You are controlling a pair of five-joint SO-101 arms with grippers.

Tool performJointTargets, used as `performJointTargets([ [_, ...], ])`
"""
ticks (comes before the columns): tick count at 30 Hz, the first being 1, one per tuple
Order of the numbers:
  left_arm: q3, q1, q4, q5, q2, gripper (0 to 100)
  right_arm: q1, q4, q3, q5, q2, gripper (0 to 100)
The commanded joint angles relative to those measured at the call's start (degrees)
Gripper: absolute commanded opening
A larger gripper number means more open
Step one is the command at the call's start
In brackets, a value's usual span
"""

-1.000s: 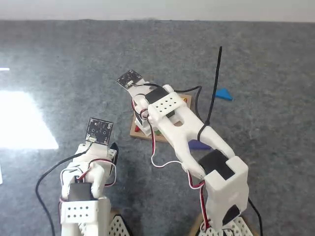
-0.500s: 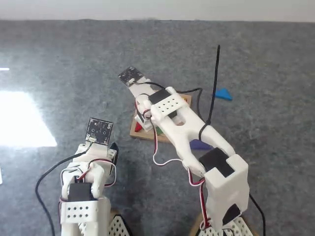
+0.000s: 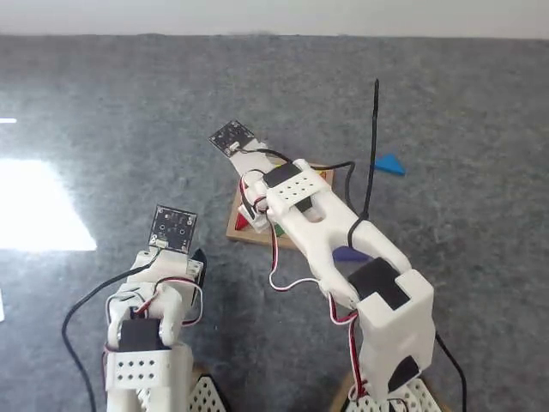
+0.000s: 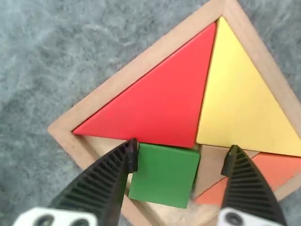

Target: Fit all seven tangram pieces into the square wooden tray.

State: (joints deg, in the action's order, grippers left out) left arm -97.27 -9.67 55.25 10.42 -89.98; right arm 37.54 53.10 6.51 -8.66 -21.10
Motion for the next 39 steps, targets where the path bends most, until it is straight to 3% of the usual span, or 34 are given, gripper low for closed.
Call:
performJointTargets([
  [1,0.48,-0.35,0.0,0.7,-0.88,15,-1.19,2.15,1.32,-2.46,10.24,28.5],
  [7,0.48,-0.35,0.0,0.7,-0.88,15,-3.65,-0.4,18.37,-5.19,35.74,28.5],
  [12,0.48,-0.35,0.0,0.7,-0.88,15,-12.88,0.22,32.18,-4.92,50.33,28.5],
  [16,0.48,-0.35,0.0,0.7,-0.88,15,-20.97,0.04,35.69,-4.75,50.59,28.5],
  [24,0.48,-0.35,0.0,0.7,-0.88,15,-21.76,-3.21,35.25,-4.66,42.33,28.5],
  [29,0.48,-0.35,0.0,0.7,-0.88,15,-27.38,-2.07,23.65,-7.82,34.77,28.8],
  [35,0.48,-0.35,0.0,0.7,-0.88,15,-31.16,10.86,-1.93,-32.88,16.84,28.5],
  [39,0.48,-0.35,0.0,0.7,-0.88,15,-31.08,11.56,-12.48,-37.8,4.79,28.7],
])
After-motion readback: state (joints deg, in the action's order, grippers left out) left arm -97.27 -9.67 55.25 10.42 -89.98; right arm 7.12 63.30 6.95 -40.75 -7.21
